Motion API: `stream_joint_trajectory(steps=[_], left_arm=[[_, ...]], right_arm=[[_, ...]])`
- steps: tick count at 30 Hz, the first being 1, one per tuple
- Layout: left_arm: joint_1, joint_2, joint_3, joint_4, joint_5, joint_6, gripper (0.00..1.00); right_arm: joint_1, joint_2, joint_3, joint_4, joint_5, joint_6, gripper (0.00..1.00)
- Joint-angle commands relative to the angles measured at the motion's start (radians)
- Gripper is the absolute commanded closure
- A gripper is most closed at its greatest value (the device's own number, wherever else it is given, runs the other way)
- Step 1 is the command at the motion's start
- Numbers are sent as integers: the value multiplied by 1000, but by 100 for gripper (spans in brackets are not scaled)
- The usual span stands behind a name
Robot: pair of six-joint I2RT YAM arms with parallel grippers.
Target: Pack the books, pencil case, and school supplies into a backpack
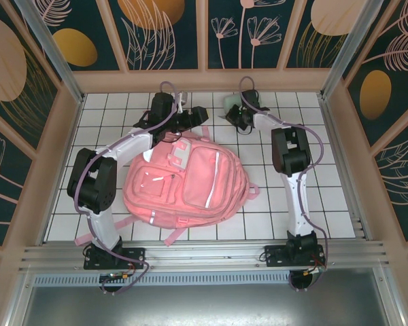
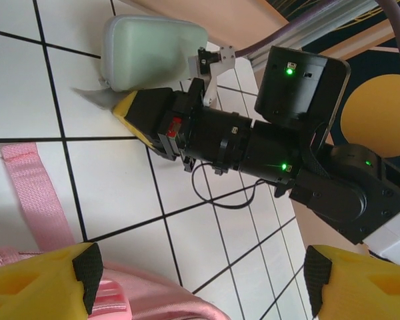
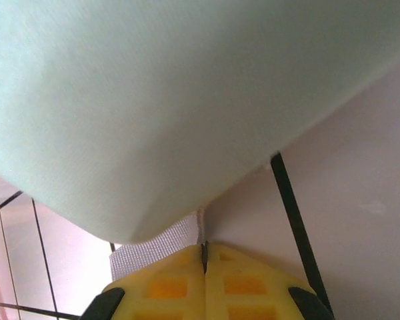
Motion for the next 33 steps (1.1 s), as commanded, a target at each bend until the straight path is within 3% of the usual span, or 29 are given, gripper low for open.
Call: stream_joint_trajectory(steps=[1, 8, 13, 16, 18, 23, 33], left_arm=[[6, -7, 3, 7, 21, 28, 20], [6, -2, 9, -5, 18, 37, 21], [6, -6, 18, -27, -6, 42, 21], [6, 7, 49, -57, -49, 53, 17], [7, 46, 93, -62, -89, 58, 14], [6, 304, 403, -148, -119, 123, 11], [6, 811, 973, -53, -77, 61, 8]], right_arm=[[-20, -94, -153, -10, 30, 11, 100], [-93, -295, -448, 93, 4, -10, 100], [-78, -318, -382, 25, -25, -88, 99], [-76, -298, -323, 24, -33, -71, 81], [-77, -260, -260, 7, -47, -55, 76], [-84, -229, -226, 48, -73, -11, 76], [-144, -223, -251, 129, -156, 18, 77]])
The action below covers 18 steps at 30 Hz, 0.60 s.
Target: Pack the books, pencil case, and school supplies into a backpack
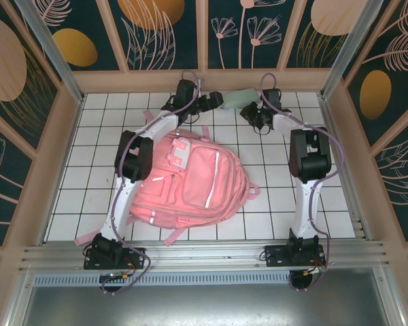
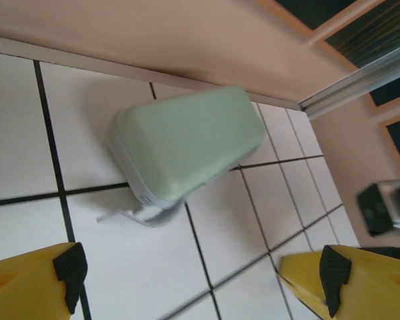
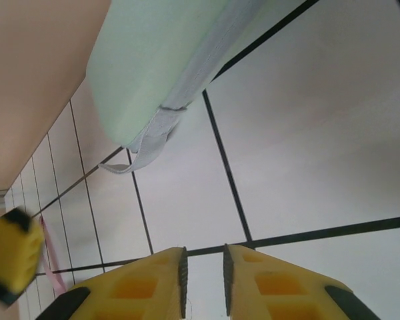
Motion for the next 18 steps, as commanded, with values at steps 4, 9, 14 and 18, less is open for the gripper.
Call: stream_joint_trajectory(steps=[4, 9, 14, 18], left_arm=[[6, 229, 299, 105, 13, -76, 7], [5, 282, 305, 185, 8, -121, 7], [-13, 317, 306, 234, 57, -141, 8], [-27, 341, 309, 238, 67, -142, 9]], right_arm=[[-35, 7, -31, 86, -62, 36, 78], [-53, 8, -72, 144, -101, 83, 79], [-61, 16, -81, 144, -109, 81, 79], [-73, 13, -104, 167, -130, 96, 80]])
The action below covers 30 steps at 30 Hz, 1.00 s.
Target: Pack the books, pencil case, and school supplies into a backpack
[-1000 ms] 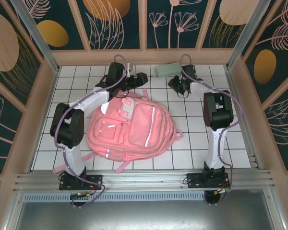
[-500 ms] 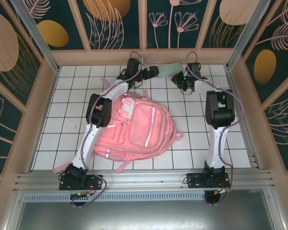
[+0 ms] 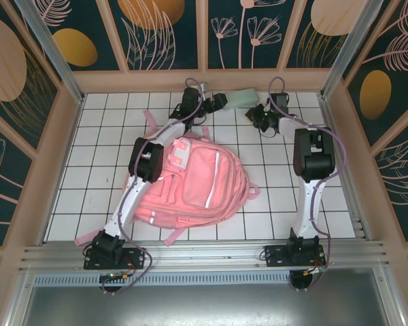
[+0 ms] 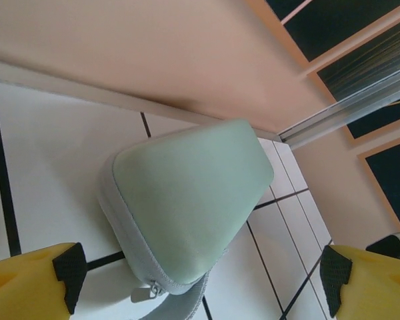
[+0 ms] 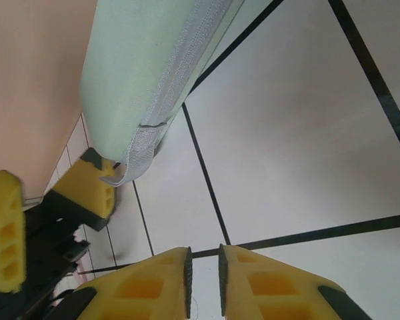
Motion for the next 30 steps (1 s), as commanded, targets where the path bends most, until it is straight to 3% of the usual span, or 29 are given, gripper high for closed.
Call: stream_joint_trajectory(steps=[1, 8, 19, 24, 30], left_arm=[[-19, 46, 26, 35, 35, -12, 9], [-37, 25, 9, -25, 57, 38, 11], [-77, -18, 1, -239, 7, 201, 25], [-113, -38, 18, -383, -106, 363, 25], [-128, -33, 52, -444, -169, 405, 28]], right_arm=[[-18, 8, -31, 54, -38, 27, 80], [-20, -5, -47, 64, -45, 30, 80], [-37, -9, -62, 82, -64, 53, 80], [-49, -7, -75, 103, -77, 69, 80], [-66, -8, -105, 137, -98, 101, 80]])
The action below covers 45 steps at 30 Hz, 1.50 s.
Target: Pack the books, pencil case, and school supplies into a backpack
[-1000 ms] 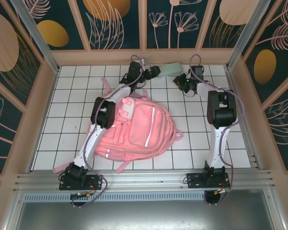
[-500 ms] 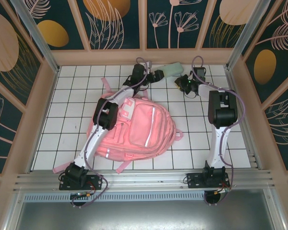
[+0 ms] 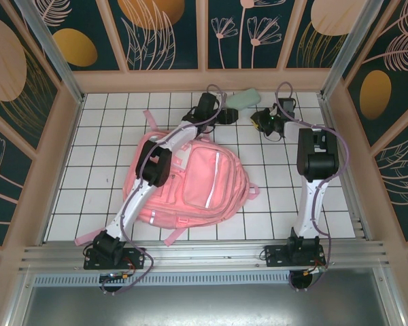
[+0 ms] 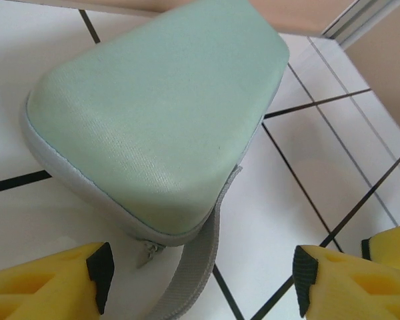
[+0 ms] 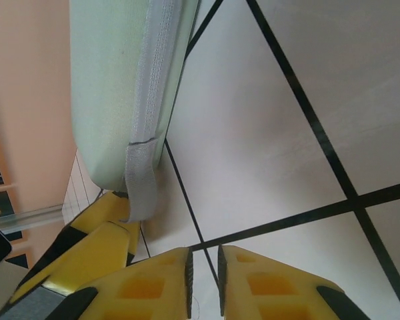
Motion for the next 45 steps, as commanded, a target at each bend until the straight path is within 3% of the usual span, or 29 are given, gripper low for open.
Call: stream_joint_trajectory(steps=[1, 6, 9, 24, 33, 35, 39, 42, 45], left_arm=[[-24, -6, 19, -168, -58, 63, 28], [-35, -6, 37, -229, -143, 91, 38], [-36, -6, 42, -237, -163, 88, 51], [-35, -12, 30, -121, -48, 65, 98], [-35, -131, -53, -34, 34, 17, 100], [-35, -159, -81, -31, 67, -15, 100], [-36, -211, -136, -42, 130, -76, 100], [-35, -259, -207, -33, 166, -109, 100], [-37, -314, -301, -5, 190, -131, 100]], right_arm=[[-13, -11, -27, 48, -25, 26, 80], [-20, -18, -41, 67, -35, 44, 80], [-20, -20, -51, 81, -43, 56, 80], [-26, -15, -75, 92, -62, 58, 80], [-35, -52, -81, 43, -29, 44, 78], [-33, -87, -108, 43, -17, 48, 70], [-24, -138, -148, 31, -2, 75, 19], [-19, -135, -159, 87, -48, 123, 7], [-3, -109, -141, 126, -73, 171, 6]])
